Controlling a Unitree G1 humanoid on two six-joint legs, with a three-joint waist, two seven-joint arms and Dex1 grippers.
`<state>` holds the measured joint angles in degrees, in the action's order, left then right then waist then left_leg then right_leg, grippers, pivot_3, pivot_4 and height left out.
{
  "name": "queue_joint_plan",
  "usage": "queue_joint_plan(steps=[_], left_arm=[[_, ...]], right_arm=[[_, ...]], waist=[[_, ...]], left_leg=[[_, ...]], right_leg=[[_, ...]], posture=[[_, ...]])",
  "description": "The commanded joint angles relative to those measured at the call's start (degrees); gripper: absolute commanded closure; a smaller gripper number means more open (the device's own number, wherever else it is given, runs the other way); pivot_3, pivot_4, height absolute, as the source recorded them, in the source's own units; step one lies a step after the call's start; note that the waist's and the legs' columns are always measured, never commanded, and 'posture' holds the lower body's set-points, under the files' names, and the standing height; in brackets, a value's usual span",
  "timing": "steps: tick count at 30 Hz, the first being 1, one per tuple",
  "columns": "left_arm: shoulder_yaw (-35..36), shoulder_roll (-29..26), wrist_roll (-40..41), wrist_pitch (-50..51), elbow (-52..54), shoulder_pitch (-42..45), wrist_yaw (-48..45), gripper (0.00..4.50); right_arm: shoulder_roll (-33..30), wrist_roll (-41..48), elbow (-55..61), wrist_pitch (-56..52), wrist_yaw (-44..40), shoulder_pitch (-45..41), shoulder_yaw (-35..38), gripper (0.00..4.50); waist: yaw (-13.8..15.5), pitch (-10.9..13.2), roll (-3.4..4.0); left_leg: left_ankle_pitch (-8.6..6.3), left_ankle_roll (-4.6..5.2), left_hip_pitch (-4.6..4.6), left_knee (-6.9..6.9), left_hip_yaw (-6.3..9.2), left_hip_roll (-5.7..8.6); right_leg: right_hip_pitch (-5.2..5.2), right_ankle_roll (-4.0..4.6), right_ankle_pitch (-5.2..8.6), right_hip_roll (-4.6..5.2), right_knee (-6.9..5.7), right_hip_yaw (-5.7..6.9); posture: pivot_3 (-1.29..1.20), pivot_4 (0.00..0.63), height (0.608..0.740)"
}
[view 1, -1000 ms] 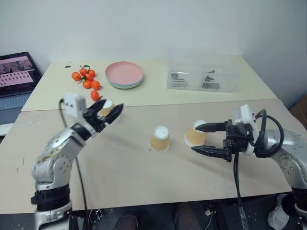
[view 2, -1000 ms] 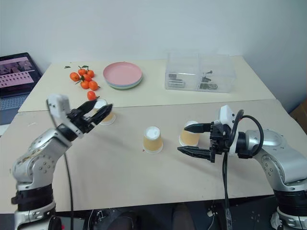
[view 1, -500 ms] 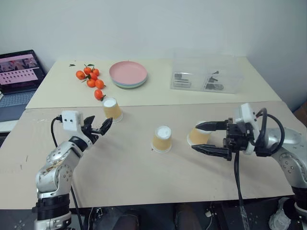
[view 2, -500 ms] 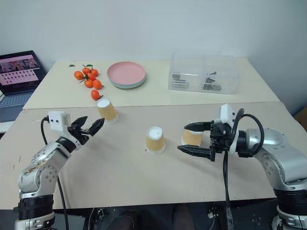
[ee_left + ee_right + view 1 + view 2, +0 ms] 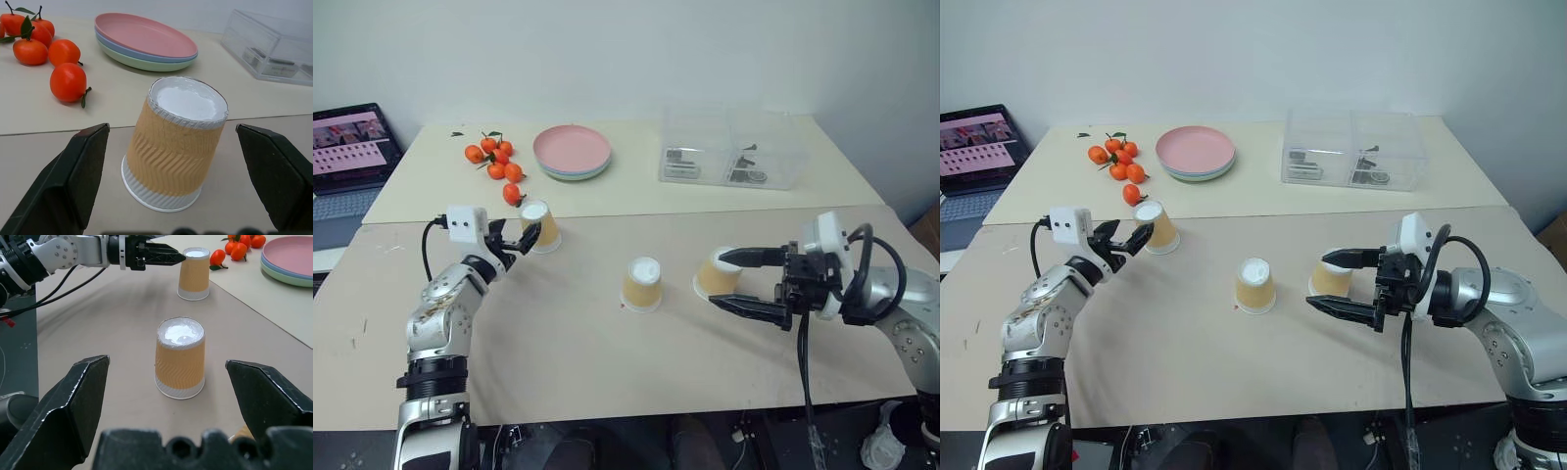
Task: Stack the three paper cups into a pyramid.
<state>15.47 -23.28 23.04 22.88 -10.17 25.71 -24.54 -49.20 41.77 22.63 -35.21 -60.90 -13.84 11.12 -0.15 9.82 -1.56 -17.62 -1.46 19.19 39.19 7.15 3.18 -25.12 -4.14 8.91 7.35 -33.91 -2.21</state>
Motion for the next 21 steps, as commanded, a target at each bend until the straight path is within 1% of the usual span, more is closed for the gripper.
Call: queue_joint_plan(steps=[1,10,15,16,17,19,20,21], left_arm=[[-1.58,0.03,-1.88,-3.52,-2.43,3.12,-1.08,0.08],[-3.46,1.7,-4.3,-8.59,-11.62,10.26,-2.02,0.08],[-3.08,2.26,-4.29,-10.11,-13.68,10.83,-2.31,0.08],[-2.93,2.37,-4.18,-10.3,-13.87,10.71,-2.34,0.59],[-3.03,2.41,-4.25,-10.48,-13.8,10.47,-2.46,0.8],[-3.38,2.38,-4.52,-10.59,-13.74,10.18,-2.62,1.64],[-3.87,2.29,-4.82,-10.27,-13.63,10.04,-2.84,1.95],[-4.4,2.26,-5.09,-10.01,-13.24,9.86,-3.16,2.07]], right_arm=[[-0.91,1.2,2.27,-0.01,0.53,0.23,2.4,0.0],[-1.15,1.35,2.19,-0.34,0.7,-0.25,2.76,0.0],[-1.41,1.49,2.49,-0.41,1.08,0.26,3.34,0.0],[-1.48,1.59,2.55,-0.45,1.18,0.34,3.45,0.0],[-1.57,1.68,2.61,-0.47,1.27,0.49,3.63,0.0],[-1.67,1.72,2.68,-0.45,1.41,0.67,3.83,0.0],[-1.73,1.79,2.7,-0.49,1.43,0.75,3.96,0.0],[-1.76,1.82,2.72,-0.54,1.49,0.76,4.04,0.0]], waist=[[0.08,0.0,-0.01],[-0.01,0.0,-0.01],[-0.14,0.0,-0.01],[-0.14,0.0,-0.01],[-0.14,0.0,-0.02],[-0.11,0.0,-0.02],[-0.11,0.0,-0.02],[-0.11,0.0,-0.02]], left_leg=[[0.0,0.0,0.0,0.0,0.0,0.0],[0.0,0.0,0.01,0.0,0.0,0.0],[0.0,0.0,0.02,0.0,0.0,0.0],[0.0,0.0,0.02,0.0,0.0,0.0],[0.0,0.0,0.01,0.0,0.0,0.0],[0.0,-0.01,0.02,0.0,0.0,0.0],[0.0,-0.01,0.01,0.0,0.0,0.0],[0.0,-0.01,0.02,0.0,0.0,0.0]], right_leg=[[0.0,0.0,0.0,0.0,0.01,0.01],[0.0,-0.01,-0.01,0.0,0.02,0.0],[0.0,-0.02,-0.02,0.0,0.02,0.0],[-0.01,-0.02,-0.02,0.0,0.02,0.0],[0.0,-0.02,-0.02,0.0,0.02,0.0],[0.0,-0.02,-0.02,0.0,0.02,0.0],[0.0,-0.03,-0.02,0.0,0.02,0.0],[-0.01,-0.03,-0.02,0.0,0.02,0.0]], posture=[[0.0,0.15,0.728],[0.0,0.15,0.728],[0.0,0.15,0.728],[0.0,0.15,0.728],[0.0,0.15,0.728],[0.0,0.15,0.728],[0.0,0.15,0.728],[0.0,0.15,0.728]])
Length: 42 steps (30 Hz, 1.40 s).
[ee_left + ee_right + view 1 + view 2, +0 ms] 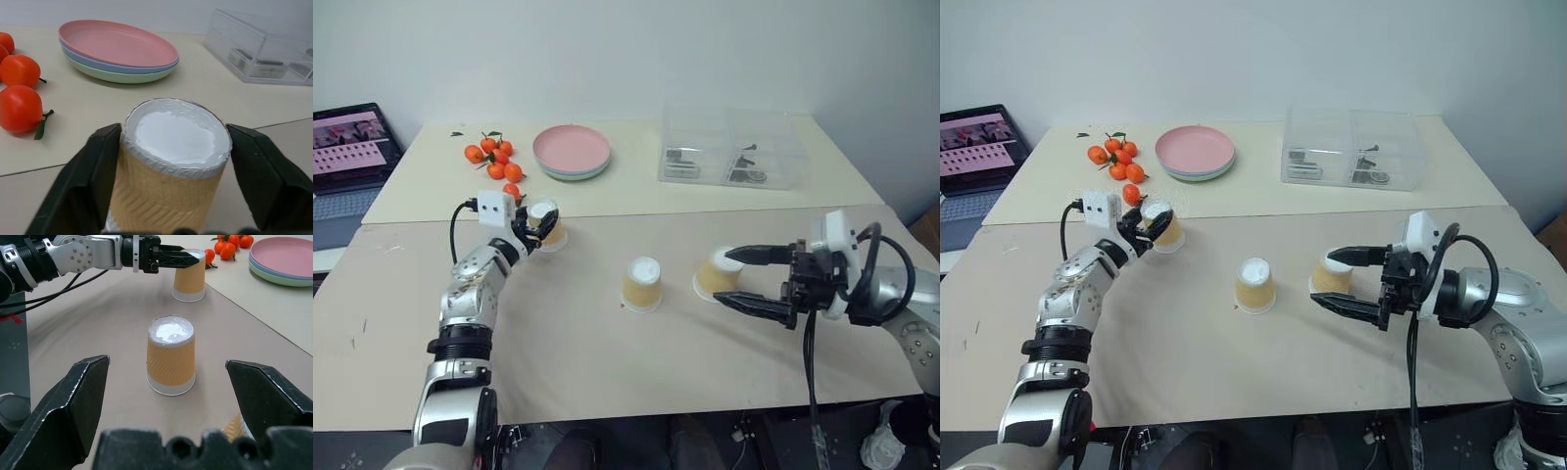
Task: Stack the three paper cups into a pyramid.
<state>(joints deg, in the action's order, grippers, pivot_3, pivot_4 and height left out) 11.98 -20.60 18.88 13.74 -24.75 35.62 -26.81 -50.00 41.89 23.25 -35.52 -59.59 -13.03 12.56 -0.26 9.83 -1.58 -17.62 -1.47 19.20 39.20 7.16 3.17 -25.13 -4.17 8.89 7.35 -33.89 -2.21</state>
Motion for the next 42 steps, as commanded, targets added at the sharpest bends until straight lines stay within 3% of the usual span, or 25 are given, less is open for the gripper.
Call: queue_joint_plan(steps=[1,6,10,14,19,42], left_arm=[[-1.67,-0.52,-1.48,-0.99,1.95,-0.24,-1.42,2.07],[-8.36,-1.51,0.28,2.42,12.48,-1.87,-11.71,2.07],[-14.85,-6.05,0.5,4.6,21.8,-6.83,-22.37,2.07],[-15.86,-9.9,1.57,5.9,25.05,-11.1,-27.22,2.07],[-15.05,-11.51,1.98,6.95,25.73,-12.54,-27.87,2.07],[-11.9,-12.24,7.57,16.73,30.57,-13.9,-26.44,2.07]], right_arm=[[-1.03,1.74,2.08,-0.26,0.18,-0.07,2.66,0.0],[-1.03,1.38,1.33,0.09,-0.04,-0.86,2.1,0.0],[-0.83,0.92,0.75,0.46,-0.22,-1.5,1.48,0.0],[-0.54,0.65,0.57,0.7,-0.05,-1.71,1.3,0.0],[-0.41,0.95,1.16,0.69,0.15,-0.84,1.77,0.0],[-0.67,0.41,-0.5,0.95,-0.89,-2.61,0.87,0.0]], waist=[[0.0,0.0,0.0],[0.04,0.0,0.0],[-0.24,0.0,0.0],[-1.1,-0.01,0.02],[-0.62,-0.02,0.03],[-0.75,-0.02,0.04]], left_leg=[[0.0,0.0,0.0,0.0,0.0,0.0],[0.0,0.0,0.01,0.0,0.0,0.01],[-0.01,0.01,0.05,0.0,0.0,0.01],[-0.03,0.06,0.0,-0.02,-0.03,-0.02],[-0.03,0.06,-0.13,-0.02,-0.04,-0.02],[-0.04,0.08,-0.11,-0.02,-0.03,-0.02]], right_leg=[[0.0,0.0,0.0,0.0,0.0,0.0],[0.0,0.0,0.0,0.0,0.0,-0.01],[-0.01,-0.01,0.0,0.0,0.0,0.0],[-0.02,-0.01,0.01,0.0,-0.06,-0.05],[0.11,-0.31,0.2,0.0,-0.05,-0.04],[0.09,-0.05,0.04,-0.01,-0.03,-0.04]], posture=[[0.0,0.15,0.728],[0.0,0.15,0.728],[0.0,0.15,0.728],[0.0,0.15,0.728],[0.0,0.15,0.728],[0.0,0.15,0.728]])
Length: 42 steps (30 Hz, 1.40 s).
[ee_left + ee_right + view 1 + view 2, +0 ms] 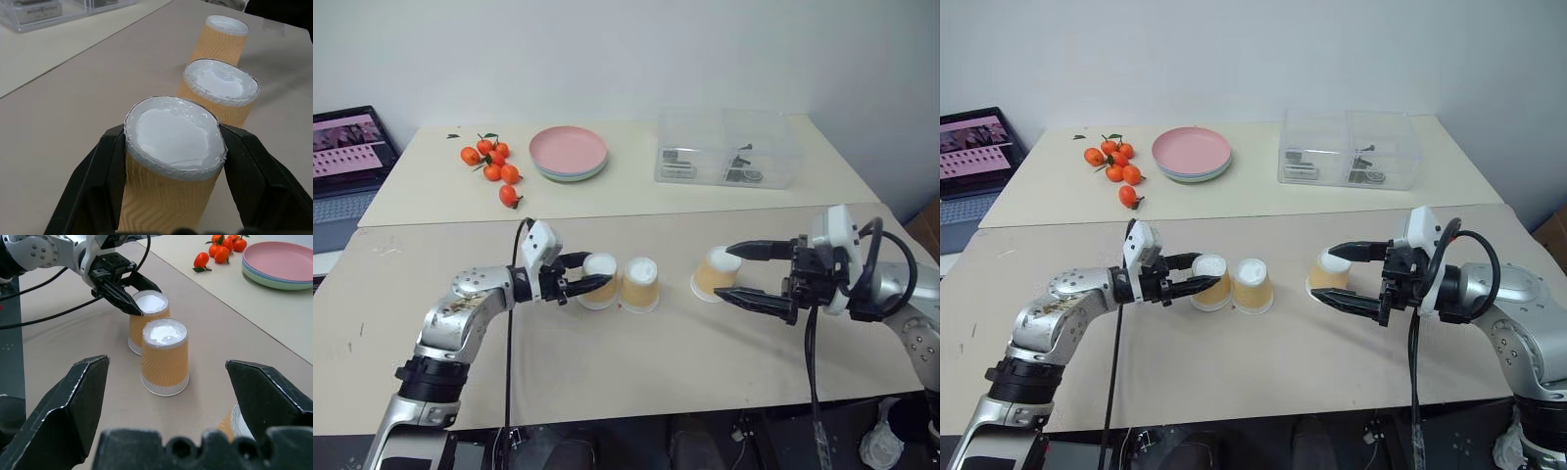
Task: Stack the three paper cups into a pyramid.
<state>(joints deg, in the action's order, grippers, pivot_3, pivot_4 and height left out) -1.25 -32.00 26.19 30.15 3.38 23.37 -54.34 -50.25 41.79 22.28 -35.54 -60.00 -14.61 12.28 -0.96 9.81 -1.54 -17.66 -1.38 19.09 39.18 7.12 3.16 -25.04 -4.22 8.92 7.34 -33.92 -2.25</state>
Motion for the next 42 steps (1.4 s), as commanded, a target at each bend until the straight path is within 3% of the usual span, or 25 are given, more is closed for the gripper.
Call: queue_joint_plan(steps=[1,6,7,8,10,14,20,25,29,36,42], left_arm=[[1.34,-0.6,0.3,0.48,2.8,-2.02,1.41,2.07],[0.1,1.03,0.19,0.21,4.86,-3.21,3.37,2.07],[0.23,1.34,1.16,1.04,5.03,-3.31,3.21,1.08],[0.45,1.66,1.89,1.4,5.15,-3.38,3.11,0.94],[0.62,2.04,2.64,1.89,5.47,-3.42,3.08,0.05],[0.35,2.78,-0.64,-0.87,5.99,-3.63,5.73,0.05],[4.48,1.22,3.48,0.92,7.56,-3.55,4.88,0.05],[11.78,-1.71,15.44,10.35,13.81,0.07,5.74,0.05],[17.57,-7.42,24.7,16.69,18.71,1.2,4.38,0.05],[15.3,-15.67,25.04,16.19,23.96,-3.47,-1.65,0.05],[9.41,-15.6,18.81,11.6,23.31,-4.06,-2.38,0.05]], right_arm=[[-0.46,0.45,0.31,1.0,-0.58,-1.13,1.1,0.0],[-0.67,0.22,-0.38,1.05,-1.01,-1.98,0.87,0.0],[-0.69,0.15,-0.53,1.07,-1.1,-2.16,0.88,0.0],[-0.68,0.12,-0.61,1.07,-1.16,-2.25,0.89,0.0],[-0.66,-0.02,-0.73,1.16,-1.25,-2.32,0.87,0.0],[-0.53,0.04,-0.65,1.11,-1.22,-2.34,0.91,0.0],[-0.61,0.11,-1.02,1.1,-1.42,-2.05,1.23,0.0],[-1.18,0.12,-2.88,0.91,-2.03,-2.7,1.68,0.0],[-3.87,-6.11,-9.43,5.0,-2.84,-1.07,1.91,0.0],[-5.26,-9.49,-14.68,7.73,-3.1,2.26,3.98,0.0],[-1.29,-11.11,-14.23,9.6,0.74,3.78,2.72,0.0]], waist=[[-0.08,0.0,0.0],[0.12,0.0,0.0],[0.14,0.0,0.0],[0.14,0.0,0.0],[0.13,0.0,0.0],[0.14,0.0,0.0],[0.13,0.0,0.0],[0.11,0.01,-0.02],[0.1,0.01,-0.02],[-0.05,0.02,0.0],[-0.16,0.03,-0.01]], left_leg=[[0.0,0.0,0.0,0.0,0.0,0.0],[0.0,0.0,0.02,0.0,0.0,0.0],[0.0,0.0,0.01,0.0,0.0,0.0],[0.0,0.0,0.01,0.0,0.0,0.0],[0.0,0.0,0.02,0.0,0.0,0.0],[0.0,0.0,0.05,0.0,0.0,0.01],[0.0,0.0,0.05,0.0,0.0,0.0],[0.0,0.0,0.08,0.0,0.0,0.0],[0.0,0.0,0.1,0.01,0.0,0.0],[-0.01,0.02,0.08,0.0,-0.02,0.01],[-0.01,0.02,0.08,0.01,-0.03,0.0]], right_leg=[[0.0,0.0,0.0,0.0,0.01,0.0],[-0.01,0.0,0.0,0.0,0.01,0.0],[-0.01,0.0,0.0,0.0,0.01,0.0],[-0.01,0.0,0.0,0.0,0.01,-0.01],[-0.02,0.0,0.0,0.0,0.01,0.0],[-0.04,0.0,0.0,0.0,0.02,0.0],[-0.04,0.0,0.0,0.0,0.02,0.0],[-0.09,0.0,0.0,0.0,0.0,0.0],[-0.1,-0.01,0.01,0.0,0.0,0.0],[-0.1,0.0,0.02,0.0,-0.04,-0.02],[0.01,-0.07,0.07,0.0,-0.02,-0.04]], posture=[[0.0,0.15,0.728],[0.0,0.15,0.728],[0.0,0.15,0.728],[0.0,0.15,0.728],[0.0,0.15,0.728],[0.0,0.15,0.728],[0.0,0.15,0.728],[0.0,0.15,0.728],[0.0,0.15,0.728],[0.0,0.15,0.728],[0.0,0.15,0.728]])
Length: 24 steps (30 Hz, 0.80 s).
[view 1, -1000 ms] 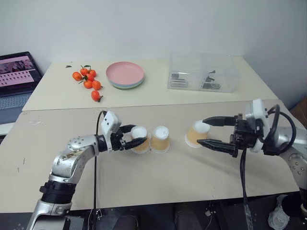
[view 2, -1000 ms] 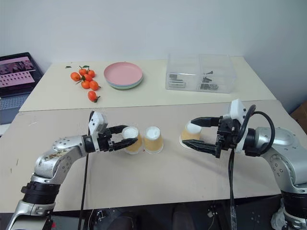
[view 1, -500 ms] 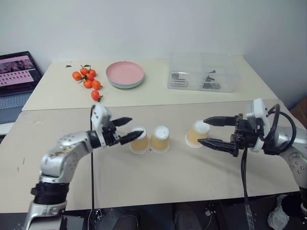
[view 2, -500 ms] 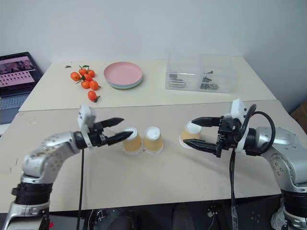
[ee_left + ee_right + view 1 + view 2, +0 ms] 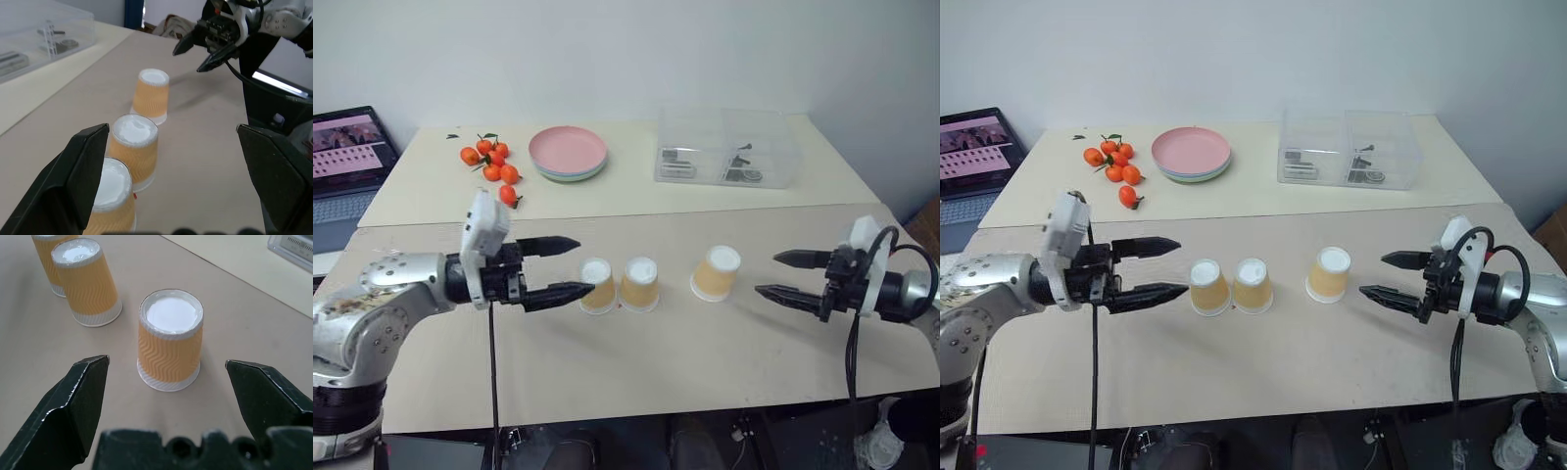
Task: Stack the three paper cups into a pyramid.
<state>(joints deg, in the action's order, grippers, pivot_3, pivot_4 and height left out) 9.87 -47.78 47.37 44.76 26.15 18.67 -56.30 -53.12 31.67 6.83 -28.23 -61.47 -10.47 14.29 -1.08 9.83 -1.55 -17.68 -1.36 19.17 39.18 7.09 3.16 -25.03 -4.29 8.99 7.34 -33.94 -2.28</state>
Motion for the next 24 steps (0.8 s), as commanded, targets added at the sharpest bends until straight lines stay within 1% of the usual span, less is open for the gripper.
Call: queue_joint_plan(steps=[1,4,8,14,20,24], left_arm=[[-2.41,0.39,-3.16,-3.69,0.25,0.82,-0.52,0.05],[-4.88,0.87,-6.51,-7.23,-1.07,1.45,-1.85,0.05],[-7.05,1.71,-9.04,-9.74,-2.69,3.03,-2.51,0.05],[-7.69,2.87,-9.17,-9.9,-2.58,4.09,-2.42,0.05],[-7.44,3.33,-9.06,-9.71,-2.76,4.14,-1.77,0.05],[-6.76,3.33,-8.66,-9.3,-2.65,3.95,-1.0,0.05]], right_arm=[[2.52,-1.56,1.09,2.87,3.17,-0.59,0.42,0.0],[5.17,-4.01,0.15,4.84,4.96,-1.24,-1.65,0.0],[7.28,-4.3,-0.55,4.91,6.08,-3.35,-2.36,0.0],[7.56,-3.88,-0.37,4.4,5.95,-4.0,-2.19,0.0],[8.99,-2.12,0.08,2.56,5.6,-6.41,-3.31,0.0],[9.57,-2.96,-1.42,2.89,5.09,-7.73,-4.68,0.0]], waist=[[-0.09,0.01,0.0],[-0.04,0.0,0.0],[0.04,0.01,0.01],[0.14,0.01,0.01],[-0.18,0.01,0.01],[-0.11,0.01,0.01]], left_leg=[[0.0,0.0,0.01,0.0,0.0,0.0],[0.0,0.0,-0.02,0.0,-0.01,0.01],[0.0,-0.01,0.0,0.0,-0.01,0.02],[0.0,0.0,0.01,0.0,-0.01,0.01],[0.0,0.0,-0.02,0.0,-0.01,0.01],[0.0,0.0,-0.01,0.0,-0.01,0.01]], right_leg=[[0.0,0.0,0.0,-0.01,0.0,0.0],[-0.07,0.07,-0.05,-0.01,0.01,-0.03],[-0.09,0.08,-0.06,-0.01,0.03,-0.03],[-0.09,0.08,-0.05,0.0,0.03,-0.03],[-0.09,0.08,-0.05,0.0,0.0,-0.04],[-0.09,0.08,-0.05,-0.01,0.01,-0.04]], posture=[[0.0,0.15,0.728],[0.0,0.15,0.728],[0.0,0.15,0.728],[0.0,0.15,0.728],[0.0,0.15,0.728],[0.0,0.15,0.728]])
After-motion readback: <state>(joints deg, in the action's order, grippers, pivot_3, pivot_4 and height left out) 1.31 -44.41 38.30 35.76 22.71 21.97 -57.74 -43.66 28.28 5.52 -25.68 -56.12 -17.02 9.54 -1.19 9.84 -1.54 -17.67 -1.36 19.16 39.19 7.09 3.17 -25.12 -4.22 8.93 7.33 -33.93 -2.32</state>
